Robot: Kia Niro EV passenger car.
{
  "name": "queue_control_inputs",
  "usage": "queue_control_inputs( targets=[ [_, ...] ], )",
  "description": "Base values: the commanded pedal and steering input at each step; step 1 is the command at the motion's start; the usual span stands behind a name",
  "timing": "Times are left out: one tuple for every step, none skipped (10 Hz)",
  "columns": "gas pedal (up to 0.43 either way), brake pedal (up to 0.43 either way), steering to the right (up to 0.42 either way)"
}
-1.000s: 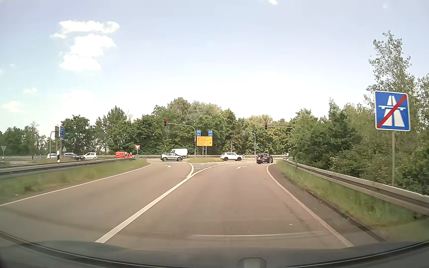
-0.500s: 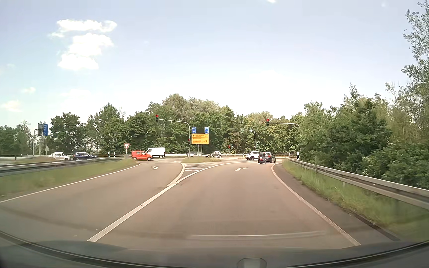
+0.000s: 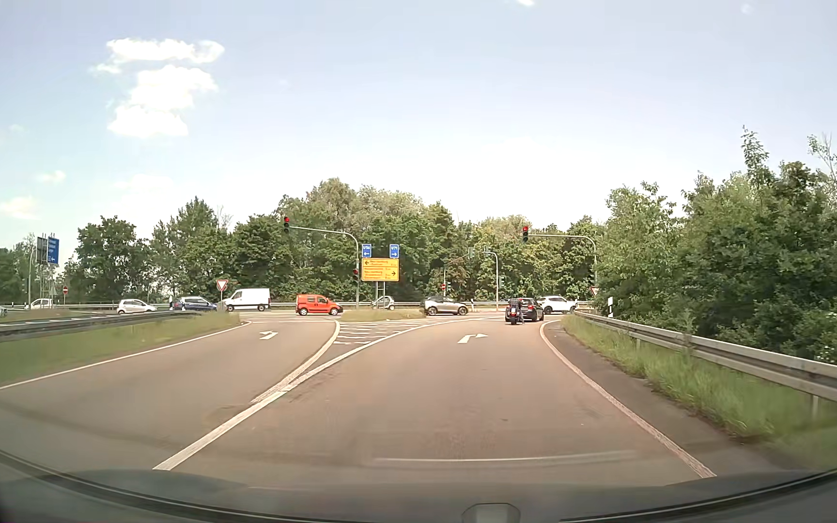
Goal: Follow the waypoints while adhering to traffic rules and regulations
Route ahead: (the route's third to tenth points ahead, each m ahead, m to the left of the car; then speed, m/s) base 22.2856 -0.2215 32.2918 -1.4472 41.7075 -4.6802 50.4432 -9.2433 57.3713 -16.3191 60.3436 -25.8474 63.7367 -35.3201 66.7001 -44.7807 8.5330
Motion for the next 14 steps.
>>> queue_control_inputs(
  targets=[
    [0.000,0.061,0.010],
    [0.000,0.079,0.010],
    [0.000,0.091,0.011],
    [0.000,0.104,0.011],
    [0.000,0.122,0.013],
    [0.000,0.128,0.015],
    [0.000,0.134,0.016],
    [0.000,0.152,0.016],
    [0.000,0.165,0.019],
    [0.000,0.171,0.025],
    [0.000,0.177,0.036],
    [0.000,0.189,0.045],
    [0.000,0.201,0.057],
    [0.000,0.207,0.061]
  ],
)
